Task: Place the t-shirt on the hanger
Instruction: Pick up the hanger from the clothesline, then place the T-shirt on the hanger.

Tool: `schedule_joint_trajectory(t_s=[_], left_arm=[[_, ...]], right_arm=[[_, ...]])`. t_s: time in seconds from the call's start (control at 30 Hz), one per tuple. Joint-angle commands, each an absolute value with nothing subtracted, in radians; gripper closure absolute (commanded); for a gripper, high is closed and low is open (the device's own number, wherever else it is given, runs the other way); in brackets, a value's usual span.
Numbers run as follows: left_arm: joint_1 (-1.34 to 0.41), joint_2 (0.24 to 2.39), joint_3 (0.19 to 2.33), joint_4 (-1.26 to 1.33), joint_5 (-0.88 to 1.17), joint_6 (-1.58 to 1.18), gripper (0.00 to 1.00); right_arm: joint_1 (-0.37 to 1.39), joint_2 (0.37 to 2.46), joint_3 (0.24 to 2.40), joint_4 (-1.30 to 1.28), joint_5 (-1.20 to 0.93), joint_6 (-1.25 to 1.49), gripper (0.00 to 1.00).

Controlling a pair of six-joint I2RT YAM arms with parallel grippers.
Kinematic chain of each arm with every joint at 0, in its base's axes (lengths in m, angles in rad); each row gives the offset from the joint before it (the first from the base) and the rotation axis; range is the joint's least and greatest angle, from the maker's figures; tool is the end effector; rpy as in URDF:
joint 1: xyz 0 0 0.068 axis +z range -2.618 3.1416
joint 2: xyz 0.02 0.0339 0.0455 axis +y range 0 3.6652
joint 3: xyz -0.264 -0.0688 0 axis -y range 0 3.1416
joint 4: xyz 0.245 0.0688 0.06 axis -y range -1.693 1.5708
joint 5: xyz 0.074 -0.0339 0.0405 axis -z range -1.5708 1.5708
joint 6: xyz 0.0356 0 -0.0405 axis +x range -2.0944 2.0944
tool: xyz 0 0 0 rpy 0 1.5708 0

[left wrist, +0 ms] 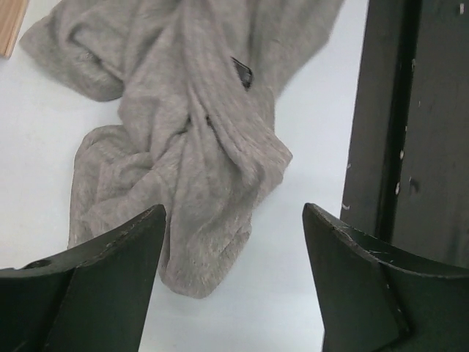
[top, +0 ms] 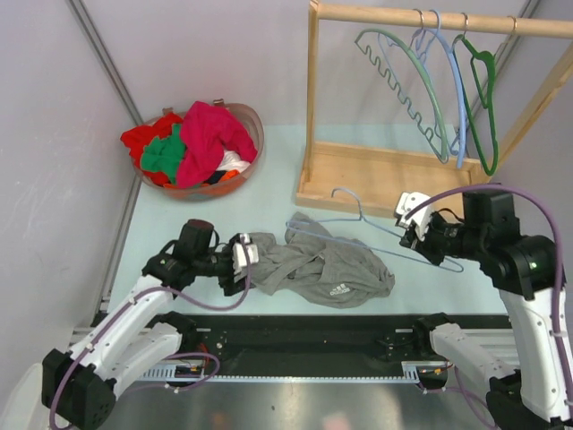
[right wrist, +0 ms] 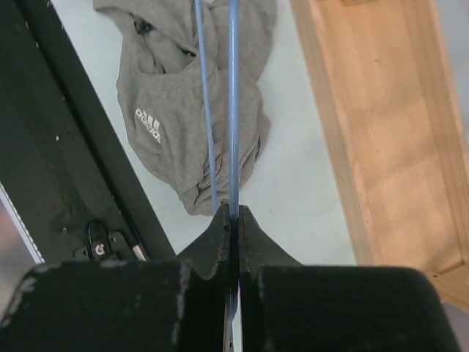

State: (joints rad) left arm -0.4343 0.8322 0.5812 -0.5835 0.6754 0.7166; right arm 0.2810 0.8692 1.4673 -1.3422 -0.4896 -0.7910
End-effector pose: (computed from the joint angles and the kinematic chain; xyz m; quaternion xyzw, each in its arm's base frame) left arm 0.1384 -0.0887 0.2306 0.5791 0.6736 -0.2583 0.3797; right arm 0.0874 0.0427 0.4313 -0.5374 0.7142 0.1165 0.4331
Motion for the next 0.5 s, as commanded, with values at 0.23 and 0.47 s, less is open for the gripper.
schedule_joint_trajectory(t_s=[0.23, 0.47], left_arm=[[-0.551, 0.845, 0.453, -0.468, 0.627, 1.083, 0.23], [-0.638, 0.885, 0.388, -0.365, 0.557, 1.152, 0.26]], right_arm=[[0.483, 0.887, 1.388, -1.516, -0.411, -0.907, 1.0], [0.644, 0.89, 1.345, -1.516, -0.328, -0.798, 1.0]])
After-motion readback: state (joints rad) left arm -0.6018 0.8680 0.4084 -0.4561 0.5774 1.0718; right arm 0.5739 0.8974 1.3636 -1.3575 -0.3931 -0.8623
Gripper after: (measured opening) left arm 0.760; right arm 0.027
